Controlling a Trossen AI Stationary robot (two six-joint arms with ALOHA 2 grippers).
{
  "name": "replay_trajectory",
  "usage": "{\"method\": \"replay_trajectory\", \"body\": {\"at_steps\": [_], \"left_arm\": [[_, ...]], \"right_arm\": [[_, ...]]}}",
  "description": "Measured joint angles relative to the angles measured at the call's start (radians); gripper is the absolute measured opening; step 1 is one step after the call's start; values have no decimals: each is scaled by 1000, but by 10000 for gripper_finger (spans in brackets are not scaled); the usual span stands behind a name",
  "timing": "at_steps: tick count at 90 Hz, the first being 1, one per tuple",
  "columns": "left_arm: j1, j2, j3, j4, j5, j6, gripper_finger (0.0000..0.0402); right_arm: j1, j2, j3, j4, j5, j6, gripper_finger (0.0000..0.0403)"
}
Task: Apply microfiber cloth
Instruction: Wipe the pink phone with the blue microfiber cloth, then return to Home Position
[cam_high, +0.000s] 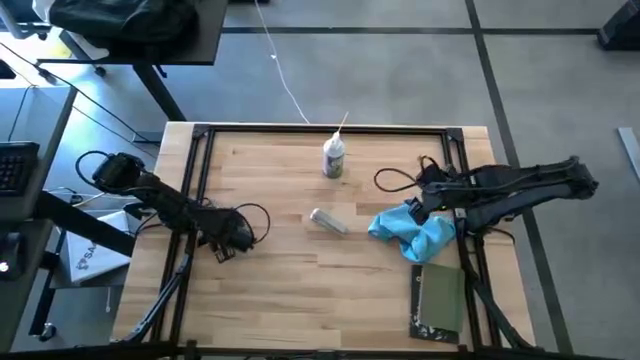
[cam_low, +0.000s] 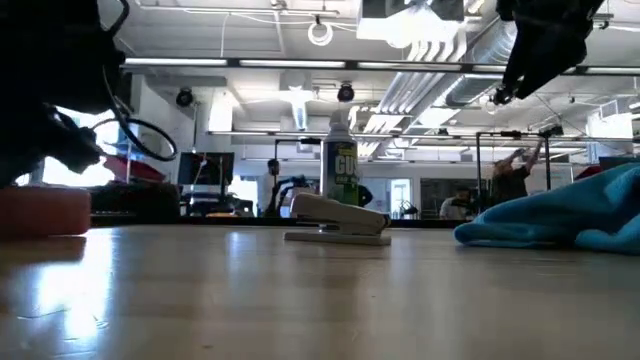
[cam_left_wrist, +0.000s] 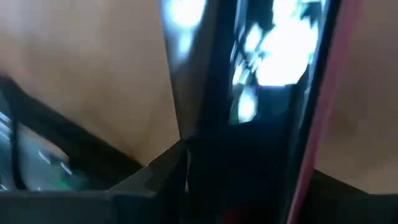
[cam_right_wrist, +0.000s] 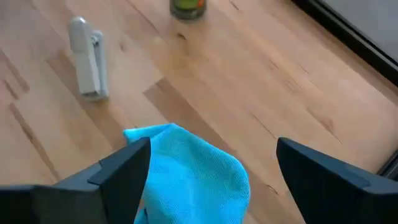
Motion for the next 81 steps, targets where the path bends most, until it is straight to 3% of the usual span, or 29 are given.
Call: {"method": "replay_trajectory", "body": {"at_steps": [21,34,46,70,81], "left_arm": [[-21,-10,1,109,-98,-88,157],[49,-38,2,154,-49,-77,157],[133,-87,5,104,-14,-102,157],[254,-194,83,89,-78,-94,157],[287,-205,124,-27,-95,-109,157]], "right_arm": [[8,-112,-62,30,-47,19,316],[7,-150,-111,32,-102,42,316],[18,-145,-138,37,-80,35,316],[18,-135,-167,77,-49,-50,316],[22,-135,-171,77,-49,-57,316]]}}
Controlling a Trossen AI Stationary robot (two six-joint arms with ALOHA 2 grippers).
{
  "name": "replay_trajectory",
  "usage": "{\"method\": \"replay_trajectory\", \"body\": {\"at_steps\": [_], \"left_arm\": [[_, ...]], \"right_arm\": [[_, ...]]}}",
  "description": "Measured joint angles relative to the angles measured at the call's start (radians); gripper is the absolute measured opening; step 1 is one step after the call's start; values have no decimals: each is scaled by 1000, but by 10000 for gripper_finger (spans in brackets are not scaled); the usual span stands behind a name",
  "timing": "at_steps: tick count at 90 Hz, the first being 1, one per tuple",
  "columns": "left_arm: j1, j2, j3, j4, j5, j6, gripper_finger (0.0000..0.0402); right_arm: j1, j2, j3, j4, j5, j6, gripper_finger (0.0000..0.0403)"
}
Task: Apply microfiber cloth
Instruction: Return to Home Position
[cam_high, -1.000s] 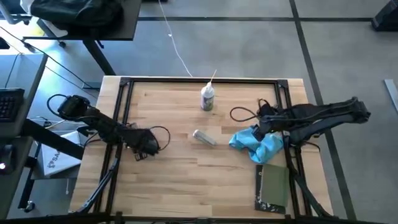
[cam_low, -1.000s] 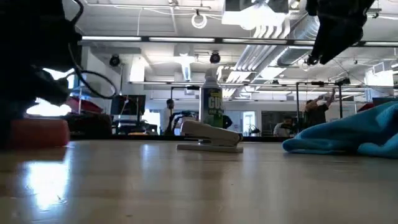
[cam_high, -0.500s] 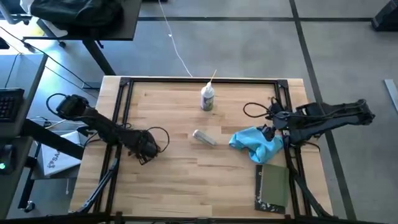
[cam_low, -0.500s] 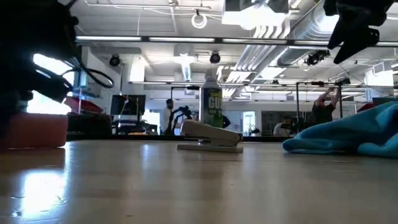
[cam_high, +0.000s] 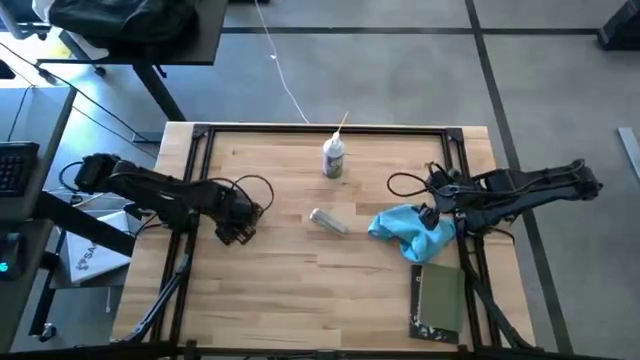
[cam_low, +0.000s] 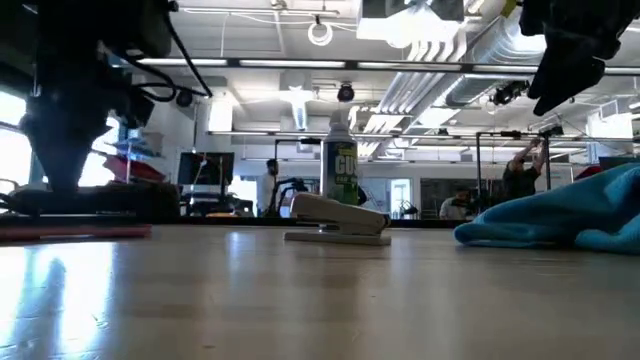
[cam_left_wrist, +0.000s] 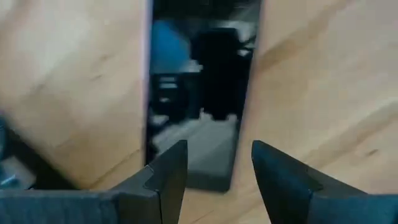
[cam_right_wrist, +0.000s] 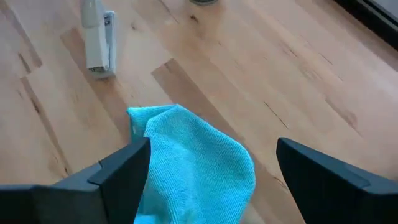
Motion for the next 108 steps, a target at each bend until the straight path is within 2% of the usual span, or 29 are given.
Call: {"method": "replay_trajectory", "body": {"at_steps": [11,20,26,32,43,48,59,69,81,92,108], "left_arm": [[34,0,12,-118,2,-11,157],[43,0,12,-50,1,-6,157],[38,0,12,85,-12,25,157],[23,0,12,275,-70,83,157],[-10,0,12,630,-216,303,156],[-21,-3,5,777,-250,420,156],[-19,-29,-39,994,-230,610,156],[26,-89,-110,1111,-180,689,156],[89,-196,-239,1241,-159,704,156],[126,-304,-370,1435,-164,705,156],[147,-429,-522,1665,-164,704,156]], "right_arm": [[24,0,0,-6,0,4,316],[66,0,0,-34,3,35,316],[101,-1,0,-42,27,64,316],[148,-6,-11,-22,75,80,316],[251,-46,-90,118,158,72,316],[296,-83,-142,185,185,72,316],[384,-192,-264,328,234,63,315],[430,-322,-342,467,286,-45,304],[437,-505,-410,582,317,-219,269],[394,-661,-469,689,352,-374,212],[283,-809,-574,818,219,-470,99]]}}
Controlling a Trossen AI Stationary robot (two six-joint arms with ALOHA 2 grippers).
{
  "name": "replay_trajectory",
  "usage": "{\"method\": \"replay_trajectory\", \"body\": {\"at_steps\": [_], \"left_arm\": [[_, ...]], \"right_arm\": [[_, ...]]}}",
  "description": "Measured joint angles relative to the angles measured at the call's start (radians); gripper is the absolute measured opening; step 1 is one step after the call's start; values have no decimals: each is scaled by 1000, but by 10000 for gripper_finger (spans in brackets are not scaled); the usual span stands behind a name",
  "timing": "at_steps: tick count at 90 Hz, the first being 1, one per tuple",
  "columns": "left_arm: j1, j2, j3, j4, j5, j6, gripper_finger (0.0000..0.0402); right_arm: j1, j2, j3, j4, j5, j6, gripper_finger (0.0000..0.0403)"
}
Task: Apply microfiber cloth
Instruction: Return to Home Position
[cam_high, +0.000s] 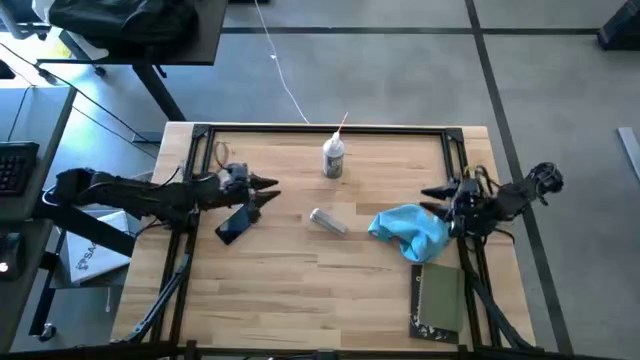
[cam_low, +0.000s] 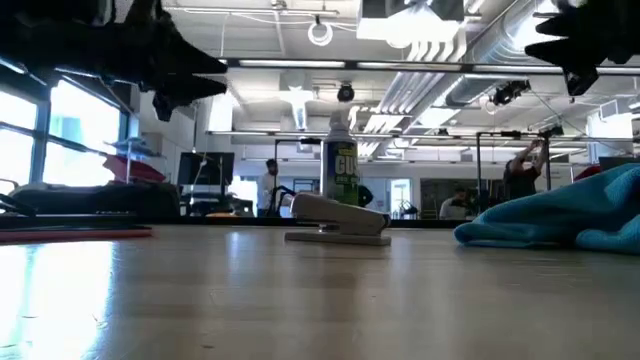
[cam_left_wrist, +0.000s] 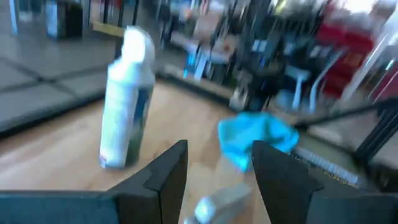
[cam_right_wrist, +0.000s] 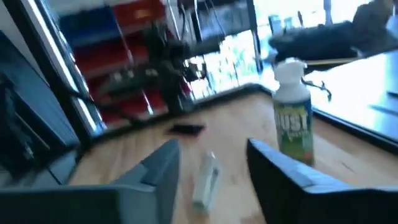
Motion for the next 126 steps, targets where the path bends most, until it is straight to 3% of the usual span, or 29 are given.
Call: {"method": "replay_trajectory", "body": {"at_steps": [15,32,41,54,63,92,103,126], "left_arm": [[-1,-96,-68,7,1,-26,156],[-2,-186,-108,-44,2,-8,156],[-10,-231,-108,-127,28,-24,156],[-32,-322,-109,-235,19,-10,156],[-47,-384,-109,-278,-17,51,156],[-107,-673,-137,-397,14,181,155],[-128,-766,-168,-457,6,204,137],[-131,-768,-191,-457,254,225,58]], "right_arm": [[-86,3,-47,28,-89,-30,11],[-214,3,-56,66,-307,-82,3],[-257,5,-57,27,-361,-79,1],[-266,8,-118,103,-368,-85,0],[-267,21,-189,160,-303,-6,0],[-271,99,-190,162,-264,28,0],[-271,97,-190,161,-264,25,0],[-271,104,-189,159,-266,25,0]]}}
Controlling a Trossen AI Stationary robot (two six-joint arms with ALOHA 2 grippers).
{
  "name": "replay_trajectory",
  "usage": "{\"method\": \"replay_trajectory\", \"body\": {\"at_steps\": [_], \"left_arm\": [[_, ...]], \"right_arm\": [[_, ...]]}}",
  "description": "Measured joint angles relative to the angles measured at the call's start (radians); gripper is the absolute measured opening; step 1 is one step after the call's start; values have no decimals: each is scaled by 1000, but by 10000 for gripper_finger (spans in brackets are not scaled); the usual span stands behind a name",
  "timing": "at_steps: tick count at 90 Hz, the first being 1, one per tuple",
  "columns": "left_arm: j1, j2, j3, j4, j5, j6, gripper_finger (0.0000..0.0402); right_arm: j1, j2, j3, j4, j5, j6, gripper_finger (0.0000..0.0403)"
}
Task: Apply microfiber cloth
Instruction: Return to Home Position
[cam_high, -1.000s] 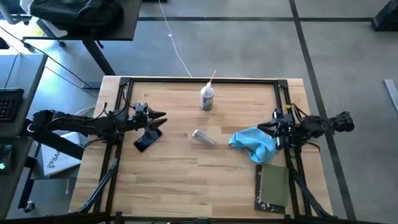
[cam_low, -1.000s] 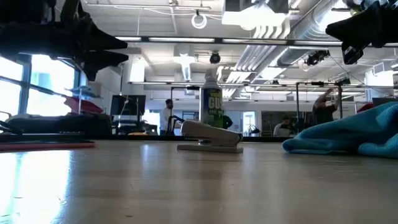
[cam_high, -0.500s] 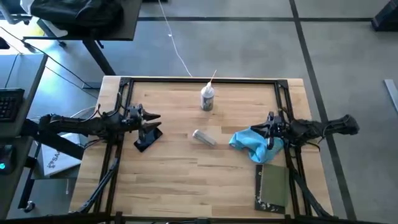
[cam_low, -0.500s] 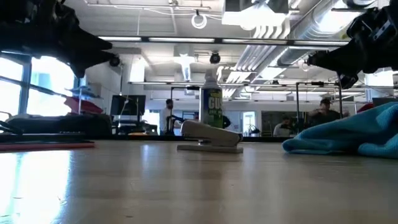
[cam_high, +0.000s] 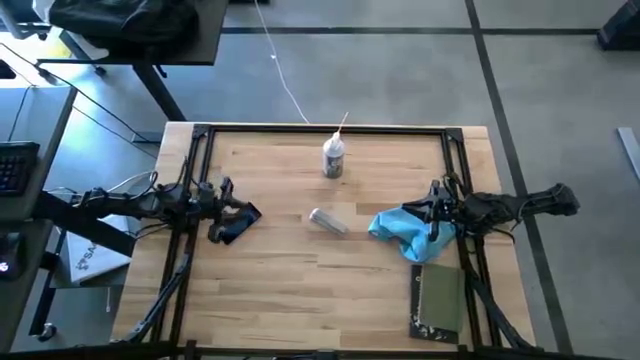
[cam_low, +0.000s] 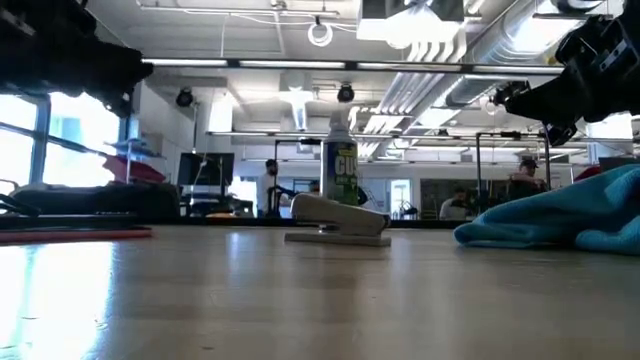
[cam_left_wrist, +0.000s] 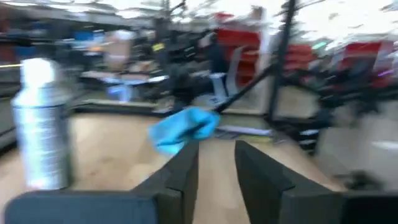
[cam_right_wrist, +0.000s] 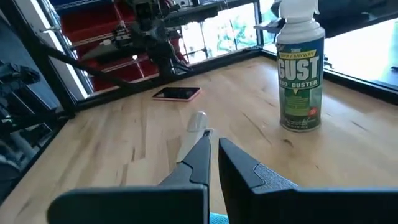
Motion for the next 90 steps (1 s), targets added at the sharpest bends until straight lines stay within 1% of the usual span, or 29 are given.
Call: {"method": "replay_trajectory", "body": {"at_steps": [10,24,90], "left_arm": [[0,8,0,-8,-30,-3,25],[1,17,-1,-15,-74,-5,3],[1,18,-1,-11,-80,-5,3]], "right_arm": [[0,0,0,0,-2,0,0],[0,0,0,0,-2,0,0],[0,-1,0,0,-2,0,0]]}}
